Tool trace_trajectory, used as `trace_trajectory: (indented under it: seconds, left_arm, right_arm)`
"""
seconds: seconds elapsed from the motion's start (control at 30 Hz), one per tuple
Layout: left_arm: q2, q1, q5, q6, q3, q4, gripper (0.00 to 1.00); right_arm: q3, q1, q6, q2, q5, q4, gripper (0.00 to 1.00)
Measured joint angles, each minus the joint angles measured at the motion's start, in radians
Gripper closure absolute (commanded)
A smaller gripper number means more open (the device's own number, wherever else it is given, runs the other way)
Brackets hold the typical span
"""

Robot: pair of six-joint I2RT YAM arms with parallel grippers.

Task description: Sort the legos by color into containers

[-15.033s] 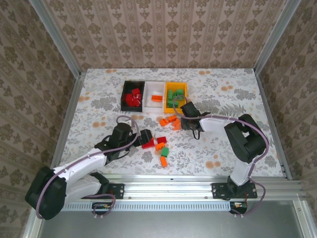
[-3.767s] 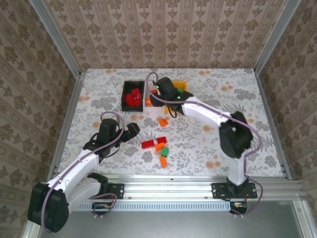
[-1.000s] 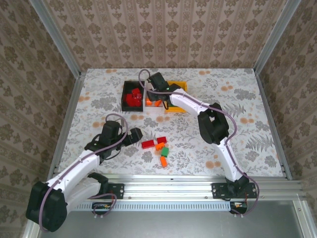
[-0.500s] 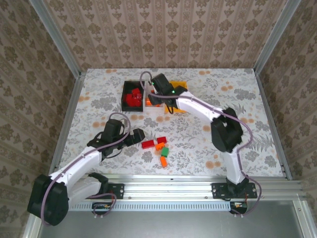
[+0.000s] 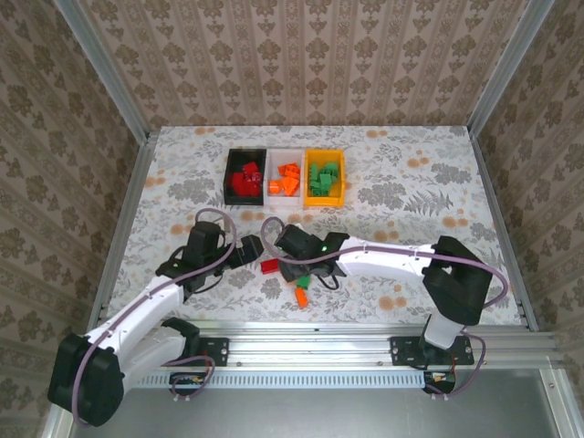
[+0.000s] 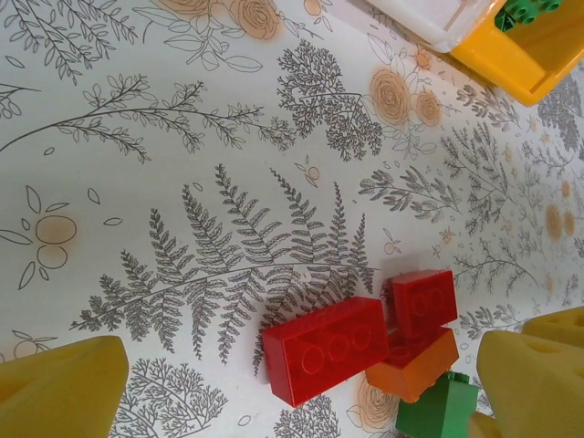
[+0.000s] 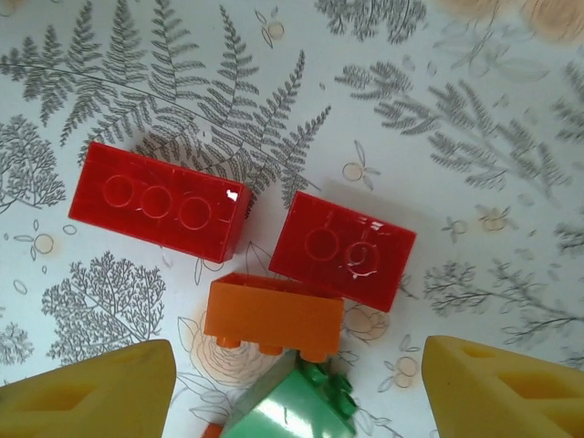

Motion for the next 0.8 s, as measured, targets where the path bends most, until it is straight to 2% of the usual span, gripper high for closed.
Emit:
trace_trajectory:
  seconds: [0.2, 0.3, 0.6, 0.8]
  left_arm:
    - [-0.051, 0.000, -0.004, -0.004, -0.031, -0.004, 0.00]
    - [-0.068, 0.000, -0.008, -0.004, -0.036, -0.008, 0.00]
    - [-0.076, 0.006, -0.016, -0.004, -0.037, -0.009, 0.00]
    - [-0.076, 0.006, -0.016, -0.004, -0.037, -0.010, 0.00]
  right_arm:
    - [0.016, 0.003, 0.044, 0.090, -0.022, -0.008, 0.24]
    - [0.035, 0.003, 0.060, 0.119, -0.023, -0.012, 0.27]
    - [0.068, 0.003, 0.095, 0.172, -0.019, -0.019, 0.41]
    - [0.068, 0.004, 0.095, 0.172, 0.003, -0.018, 0.57]
